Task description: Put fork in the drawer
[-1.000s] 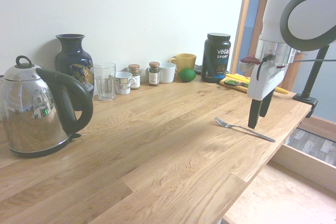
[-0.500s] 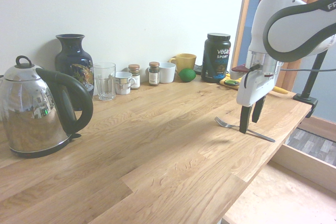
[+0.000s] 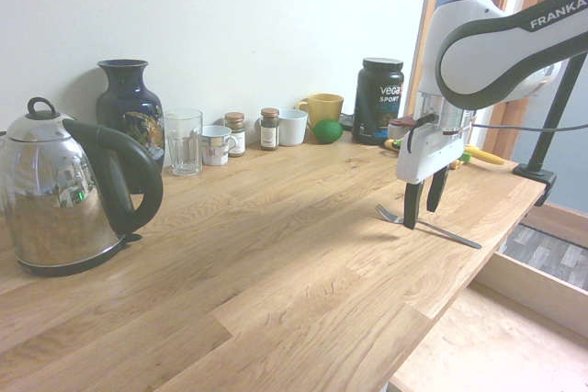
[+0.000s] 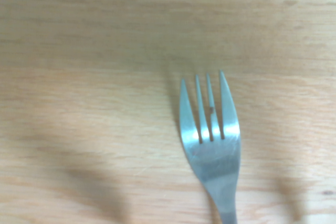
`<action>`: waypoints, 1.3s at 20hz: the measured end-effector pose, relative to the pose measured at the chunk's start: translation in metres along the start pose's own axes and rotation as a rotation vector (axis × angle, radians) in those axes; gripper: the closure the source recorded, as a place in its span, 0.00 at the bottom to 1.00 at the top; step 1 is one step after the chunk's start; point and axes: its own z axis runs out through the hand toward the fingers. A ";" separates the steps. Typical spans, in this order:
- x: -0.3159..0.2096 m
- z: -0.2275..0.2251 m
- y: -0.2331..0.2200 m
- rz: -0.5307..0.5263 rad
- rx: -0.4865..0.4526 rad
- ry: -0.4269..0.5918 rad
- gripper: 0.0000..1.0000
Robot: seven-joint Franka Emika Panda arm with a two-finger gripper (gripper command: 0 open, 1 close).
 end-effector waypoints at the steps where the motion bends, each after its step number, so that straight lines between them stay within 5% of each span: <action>1: 0.001 0.002 0.000 0.001 -0.002 -0.002 1.00; 26: -0.006 0.012 -0.017 -0.005 -0.011 -0.019 1.00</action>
